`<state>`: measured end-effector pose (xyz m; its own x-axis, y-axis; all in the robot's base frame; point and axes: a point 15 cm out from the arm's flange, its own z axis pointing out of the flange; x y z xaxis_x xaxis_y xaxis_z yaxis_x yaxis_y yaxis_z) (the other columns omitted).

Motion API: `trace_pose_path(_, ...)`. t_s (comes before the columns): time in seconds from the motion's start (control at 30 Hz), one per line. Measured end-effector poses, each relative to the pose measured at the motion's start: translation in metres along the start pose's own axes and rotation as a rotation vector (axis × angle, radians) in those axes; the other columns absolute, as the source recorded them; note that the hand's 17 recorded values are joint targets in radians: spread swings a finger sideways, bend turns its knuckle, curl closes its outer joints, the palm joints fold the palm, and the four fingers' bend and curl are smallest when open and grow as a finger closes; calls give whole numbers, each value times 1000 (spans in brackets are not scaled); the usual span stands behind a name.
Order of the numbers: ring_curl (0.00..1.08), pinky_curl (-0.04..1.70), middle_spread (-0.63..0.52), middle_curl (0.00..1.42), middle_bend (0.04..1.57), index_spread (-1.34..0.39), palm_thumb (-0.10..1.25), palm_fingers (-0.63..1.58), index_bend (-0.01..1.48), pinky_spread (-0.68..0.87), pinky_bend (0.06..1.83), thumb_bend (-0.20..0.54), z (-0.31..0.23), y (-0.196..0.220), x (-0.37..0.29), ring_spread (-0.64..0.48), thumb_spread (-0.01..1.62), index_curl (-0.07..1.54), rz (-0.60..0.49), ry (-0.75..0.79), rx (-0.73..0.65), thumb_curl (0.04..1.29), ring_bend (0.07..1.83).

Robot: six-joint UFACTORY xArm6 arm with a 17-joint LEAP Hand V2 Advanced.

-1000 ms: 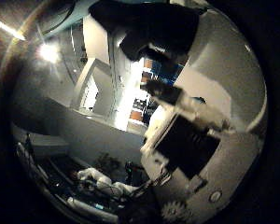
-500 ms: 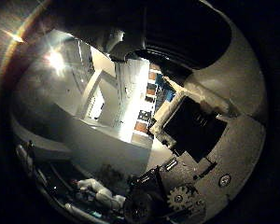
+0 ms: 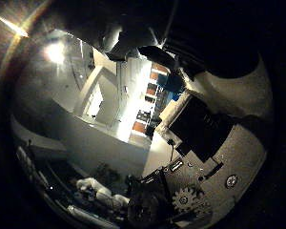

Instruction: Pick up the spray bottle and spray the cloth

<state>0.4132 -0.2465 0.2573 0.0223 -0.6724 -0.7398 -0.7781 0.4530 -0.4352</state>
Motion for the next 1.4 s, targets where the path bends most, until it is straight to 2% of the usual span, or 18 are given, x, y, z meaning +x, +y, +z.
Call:
trace_pose_path(0.23,832,633,-164,956,1290,-251,1085,1111,1077,-169,1505,-16,-19,2,-40,-236,867,961,-153,105,-89,721,1346)
trace_pose_path(0.57,847,698,-158,932,1310,-238,1080,1108,1104,-176,1466,-16,-18,21,-98,-236,871,932,-359,299,-328,738,1341)
trace_pose_path(0.63,848,707,-157,928,1312,-237,1080,1109,1106,-176,1463,-16,-16,16,-104,-237,870,930,-398,353,-340,740,1342)
trace_pose_path(0.73,852,722,-156,922,1318,-236,1079,1112,1107,-177,1458,-16,-6,7,-111,-238,869,926,-470,455,-379,742,1344)
trace_pose_path(1.0,858,757,-154,913,1330,-234,1068,1112,1112,-181,1439,-17,20,13,-136,-238,873,918,-589,726,-590,748,1347)
trace_pose_path(1.2,859,778,-153,909,1333,-233,1063,1111,1114,-183,1426,-16,57,38,-177,-237,868,915,-728,895,-754,748,1346)
trace_pose_path(1.4,860,793,-153,906,1334,-232,1057,1112,1115,-185,1417,-16,83,58,-184,-237,869,913,-779,1004,-850,753,1346)
